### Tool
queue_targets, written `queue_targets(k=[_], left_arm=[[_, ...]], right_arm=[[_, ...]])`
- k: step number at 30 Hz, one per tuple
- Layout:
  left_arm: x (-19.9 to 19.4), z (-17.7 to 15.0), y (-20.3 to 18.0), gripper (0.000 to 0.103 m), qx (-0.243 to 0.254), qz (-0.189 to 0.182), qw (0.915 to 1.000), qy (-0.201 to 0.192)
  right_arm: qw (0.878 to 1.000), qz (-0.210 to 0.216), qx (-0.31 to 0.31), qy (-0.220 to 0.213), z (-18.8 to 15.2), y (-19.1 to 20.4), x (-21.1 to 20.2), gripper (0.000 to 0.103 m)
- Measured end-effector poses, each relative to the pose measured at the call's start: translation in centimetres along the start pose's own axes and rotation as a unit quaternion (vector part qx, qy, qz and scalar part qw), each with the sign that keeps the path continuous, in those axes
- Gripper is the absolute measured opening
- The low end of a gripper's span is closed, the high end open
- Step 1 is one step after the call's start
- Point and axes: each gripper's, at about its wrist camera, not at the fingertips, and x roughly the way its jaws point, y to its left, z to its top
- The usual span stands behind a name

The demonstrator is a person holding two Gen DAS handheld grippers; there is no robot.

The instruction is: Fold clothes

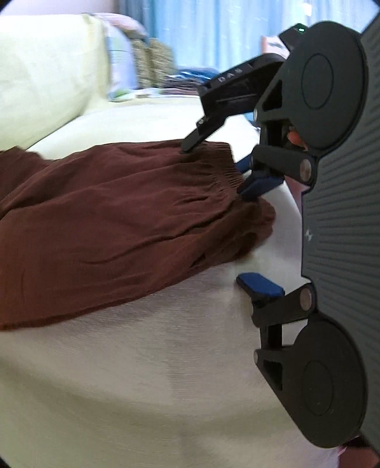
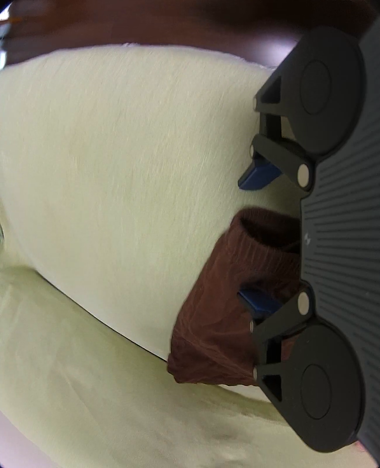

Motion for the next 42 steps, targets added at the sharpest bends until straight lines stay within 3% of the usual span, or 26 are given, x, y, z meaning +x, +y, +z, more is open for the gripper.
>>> queue_targets(k=[1,5,8,10,12,15,17,22,26,27,28,30,32,33,34,36,39,41,42], left_arm=[[0.3,-0.1,0.0,0.072,-0.007,-0.002,0.9999,-0.007],[1.4,-0.4,-0.6,0.076,-0.006,-0.006,0.9998,-0.018],[1.6,-0.9,-0.8,0.077,0.005,-0.001,0.9996,-0.026],[1.4,-0.9,-0.4,0.058,0.008,0.002,0.9998,-0.021],[1.1,-0.6,0.2,0.045,0.001,-0.001,1.0000,-0.006],[1.1,-0.3,0.1,0.041,0.007,0.004,0.9999,0.012],[1.4,-0.2,-1.1,0.041,0.037,0.020,0.9989,0.021],[2.7,-1.1,-3.5,0.037,0.054,0.029,0.9973,0.041],[4.2,-3.6,-5.8,0.035,0.046,0.027,0.9972,0.052],[4.6,-4.3,-6.2,0.034,0.039,0.025,0.9975,0.054],[5.2,-5.0,-6.7,0.026,0.036,0.024,0.9973,0.058],[6.5,-6.5,-7.7,0.026,0.035,0.022,0.9967,0.069],[7.3,-7.7,-7.9,0.027,0.025,0.033,0.9959,0.081],[7.2,-7.9,-7.6,0.029,0.018,0.038,0.9952,0.089],[7.0,-8.2,-7.4,0.032,0.011,0.042,0.9944,0.097],[5.2,-8.4,-7.8,0.035,0.041,0.051,0.9918,0.110],[1.6,-7.3,-7.9,0.042,0.076,0.067,0.9880,0.116],[0.1,-5.4,-8.1,0.043,0.099,0.104,0.9844,0.101],[-0.5,-4.4,-8.3,0.043,0.110,0.125,0.9816,0.093]], right_arm=[[1.000,0.008,-0.011,0.002,0.0,0.2,0.1,0.061],[1.000,0.023,-0.014,0.009,0.6,-0.1,0.3,0.060],[0.999,0.020,-0.041,0.014,0.5,0.2,0.7,0.042],[0.998,0.017,-0.054,0.014,0.4,0.2,0.7,0.035],[0.998,0.018,-0.059,0.018,0.6,0.5,0.7,0.027],[0.997,0.013,-0.079,0.021,0.7,1.5,0.5,0.024],[0.997,0.004,-0.080,0.019,0.7,1.8,-0.2,0.024],[0.998,-0.022,-0.065,0.015,1.8,1.0,-1.3,0.024],[0.996,-0.052,-0.063,0.023,3.6,-1.3,-2.1,0.023],[0.996,-0.055,-0.062,0.024,4.3,-1.9,-2.2,0.023],[0.996,-0.057,-0.062,0.024,4.9,-2.4,-2.3,0.023],[0.995,-0.052,-0.083,0.012,6.9,-3.5,-2.5,0.024],[0.995,-0.039,-0.081,0.035,8.7,-4.5,-1.6,0.031],[0.995,-0.040,-0.077,0.056,9.3,-5.0,-1.0,0.041],[0.994,-0.044,-0.075,0.073,9.8,-5.3,-0.5,0.062],[0.992,-0.072,-0.083,0.067,10.5,-5.3,-1.4,0.075],[0.992,-0.090,-0.081,0.031,11.3,-4.9,-4.3,0.076],[0.993,-0.074,-0.087,0.015,11.3,-4.1,-6.2,0.074],[0.992,-0.057,-0.110,0.014,11.0,-2.9,-7.0,0.056]])
